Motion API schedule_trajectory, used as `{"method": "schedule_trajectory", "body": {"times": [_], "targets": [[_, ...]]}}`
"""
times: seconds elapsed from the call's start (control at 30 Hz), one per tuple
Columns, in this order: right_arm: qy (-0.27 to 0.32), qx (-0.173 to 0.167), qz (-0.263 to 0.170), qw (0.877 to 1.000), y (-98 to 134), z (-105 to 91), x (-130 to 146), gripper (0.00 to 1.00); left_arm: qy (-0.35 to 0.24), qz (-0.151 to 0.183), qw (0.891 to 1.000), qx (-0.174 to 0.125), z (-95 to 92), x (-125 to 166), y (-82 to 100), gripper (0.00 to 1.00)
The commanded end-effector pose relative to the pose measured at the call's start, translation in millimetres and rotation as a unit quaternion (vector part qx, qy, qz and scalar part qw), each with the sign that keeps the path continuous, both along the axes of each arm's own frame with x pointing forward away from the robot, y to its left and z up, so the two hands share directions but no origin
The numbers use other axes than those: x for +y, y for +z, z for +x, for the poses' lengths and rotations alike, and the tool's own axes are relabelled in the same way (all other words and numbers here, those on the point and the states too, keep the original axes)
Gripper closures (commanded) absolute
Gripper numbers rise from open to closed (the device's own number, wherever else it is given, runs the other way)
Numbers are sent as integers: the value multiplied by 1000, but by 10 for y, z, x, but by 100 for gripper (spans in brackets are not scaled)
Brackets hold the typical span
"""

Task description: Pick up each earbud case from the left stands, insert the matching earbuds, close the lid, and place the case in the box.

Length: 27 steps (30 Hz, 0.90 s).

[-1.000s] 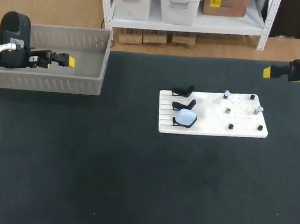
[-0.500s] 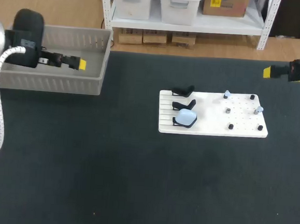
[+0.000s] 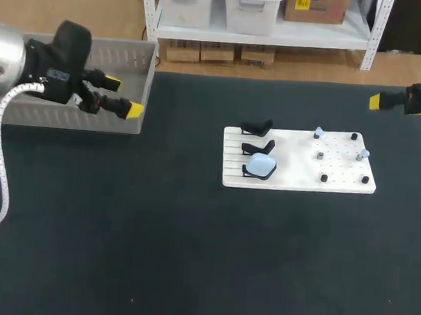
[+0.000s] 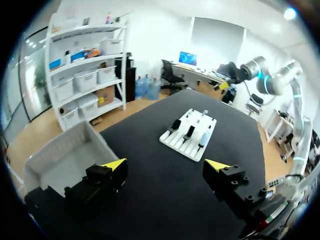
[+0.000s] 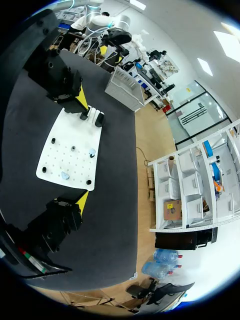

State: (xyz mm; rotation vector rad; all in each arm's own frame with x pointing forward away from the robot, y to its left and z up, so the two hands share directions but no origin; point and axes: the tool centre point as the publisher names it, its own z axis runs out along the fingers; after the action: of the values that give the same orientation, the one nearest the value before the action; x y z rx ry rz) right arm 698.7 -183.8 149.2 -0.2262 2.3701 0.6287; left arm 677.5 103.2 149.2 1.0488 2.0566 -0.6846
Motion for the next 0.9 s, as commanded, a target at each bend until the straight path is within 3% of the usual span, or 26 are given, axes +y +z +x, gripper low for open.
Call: {"method": "schedule_trajectory", "body": {"times": [0.03, 0.57, 0.9], "targets": [[0, 0, 0, 1000, -1, 1, -2, 0, -144, -48, 988, 3, 65, -106, -105, 0], [0, 0, 0, 1000, -1, 1, -2, 0, -151, -46, 988, 0, 65, -112, -111, 0], [0, 0, 0, 1000, -1, 1, -2, 0, -255, -60, 964, -36, -234, -659, -435, 0]]}}
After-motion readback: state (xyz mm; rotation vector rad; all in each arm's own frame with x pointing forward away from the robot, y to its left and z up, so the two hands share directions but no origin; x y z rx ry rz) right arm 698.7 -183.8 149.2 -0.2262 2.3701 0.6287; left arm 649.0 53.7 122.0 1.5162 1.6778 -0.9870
